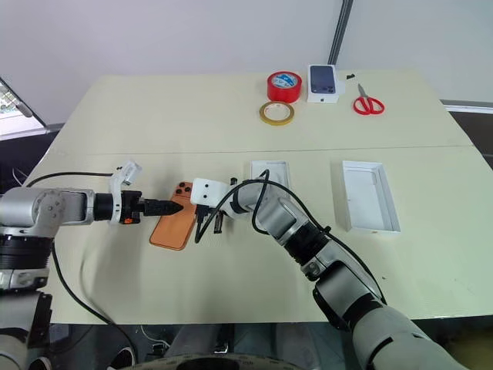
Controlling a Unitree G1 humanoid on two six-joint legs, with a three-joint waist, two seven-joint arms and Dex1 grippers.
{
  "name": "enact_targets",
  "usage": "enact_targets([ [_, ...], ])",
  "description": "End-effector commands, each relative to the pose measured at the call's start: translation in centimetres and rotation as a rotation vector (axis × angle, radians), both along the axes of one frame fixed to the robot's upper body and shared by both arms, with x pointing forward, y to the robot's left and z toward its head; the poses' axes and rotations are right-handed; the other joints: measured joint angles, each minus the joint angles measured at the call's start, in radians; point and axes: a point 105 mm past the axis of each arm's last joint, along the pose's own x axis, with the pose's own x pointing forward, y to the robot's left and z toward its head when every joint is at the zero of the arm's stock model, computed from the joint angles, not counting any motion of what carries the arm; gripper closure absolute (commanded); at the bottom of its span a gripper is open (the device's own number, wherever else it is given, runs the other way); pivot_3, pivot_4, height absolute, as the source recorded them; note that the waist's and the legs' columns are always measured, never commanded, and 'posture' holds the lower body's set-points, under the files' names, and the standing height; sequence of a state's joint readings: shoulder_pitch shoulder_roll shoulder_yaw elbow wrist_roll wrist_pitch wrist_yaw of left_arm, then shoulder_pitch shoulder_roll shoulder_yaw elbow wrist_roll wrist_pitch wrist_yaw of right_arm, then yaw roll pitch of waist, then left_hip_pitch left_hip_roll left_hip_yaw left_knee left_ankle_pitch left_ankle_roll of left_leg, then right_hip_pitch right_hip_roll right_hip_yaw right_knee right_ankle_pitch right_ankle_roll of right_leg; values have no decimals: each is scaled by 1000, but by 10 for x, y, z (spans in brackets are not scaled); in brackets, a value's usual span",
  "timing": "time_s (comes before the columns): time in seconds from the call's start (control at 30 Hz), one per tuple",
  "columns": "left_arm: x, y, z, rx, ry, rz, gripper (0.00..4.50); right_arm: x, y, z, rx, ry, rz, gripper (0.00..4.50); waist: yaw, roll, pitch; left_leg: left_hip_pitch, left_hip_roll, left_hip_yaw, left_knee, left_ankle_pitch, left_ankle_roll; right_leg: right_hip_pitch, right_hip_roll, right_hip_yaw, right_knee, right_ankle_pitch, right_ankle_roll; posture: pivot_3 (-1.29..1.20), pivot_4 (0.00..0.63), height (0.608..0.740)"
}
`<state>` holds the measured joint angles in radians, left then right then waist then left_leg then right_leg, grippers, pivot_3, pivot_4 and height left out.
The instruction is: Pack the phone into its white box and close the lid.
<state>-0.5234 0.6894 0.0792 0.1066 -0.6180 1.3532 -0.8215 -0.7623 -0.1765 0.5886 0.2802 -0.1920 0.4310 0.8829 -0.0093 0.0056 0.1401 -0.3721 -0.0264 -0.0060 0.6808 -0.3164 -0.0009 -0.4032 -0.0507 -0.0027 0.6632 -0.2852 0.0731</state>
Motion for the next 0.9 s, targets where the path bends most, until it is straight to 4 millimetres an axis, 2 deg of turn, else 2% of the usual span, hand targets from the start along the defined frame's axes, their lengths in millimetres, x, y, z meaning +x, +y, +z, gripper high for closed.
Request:
enact_targets([
  [0.03, -15, -33, -18, -78, 109, -108, 0, -2, 7, 3, 21, -11, 12, 4457, 0, 0, 0, 0, 0, 0, 0, 0, 0, 0, 0, 0, 0, 0, 0, 0, 150, 740],
  [0.2, -7, -30, -10, -67, 77, -100, 0, -1, 6, 3, 23, -11, 5, 4457, 0, 0, 0, -1, -1, 0, 0, 0, 0, -1, -1, 0, 0, 0, 0, 0, 150, 740],
  [0.27, -3, -38, 10, -200, 89, -94, 0, -1, 6, 3, 24, -15, 7, 4457, 1, 0, 0, -1, -1, 0, 0, 0, 0, -1, -1, 0, 0, 0, 0, 0, 150, 740],
  [0.33, -1, -38, 11, -159, 67, -101, 0, 0, 8, 4, 31, -19, 6, 4457, -1, -1, 1, -3, -1, -1, 0, 0, 0, -2, -1, 0, 0, 0, 0, 0, 150, 740],
  [0.4, 2, -38, 17, -223, 85, -78, 0, 0, 8, 5, 32, -21, 6, 4457, -8, -2, 1, -3, -1, 0, 0, 0, 0, -3, -1, 0, 0, 0, 0, 0, 150, 740],
  [0.6, 0, -18, 6, -174, 99, -23, 0, 2, 5, 4, 27, -30, 0, 4457, -31, -3, 3, -6, 0, 0, -2, 2, -3, -7, 0, 0, 0, 0, 0, 0, 150, 740],
  [0.8, 5, 2, 19, -270, 96, 61, 0, 3, 4, 5, 29, -33, -2, 4457, -36, -4, 3, -6, 0, 0, -3, 2, -3, -8, 0, 0, 1, 0, 0, 0, 150, 740],
  [0.9, -2, 12, 22, -301, 108, 65, 0, 3, 4, 4, 28, -33, -1, 4457, -35, -6, 5, -6, 0, 0, -3, 2, -3, -8, 0, 0, 1, 0, 0, 0, 150, 740],
])
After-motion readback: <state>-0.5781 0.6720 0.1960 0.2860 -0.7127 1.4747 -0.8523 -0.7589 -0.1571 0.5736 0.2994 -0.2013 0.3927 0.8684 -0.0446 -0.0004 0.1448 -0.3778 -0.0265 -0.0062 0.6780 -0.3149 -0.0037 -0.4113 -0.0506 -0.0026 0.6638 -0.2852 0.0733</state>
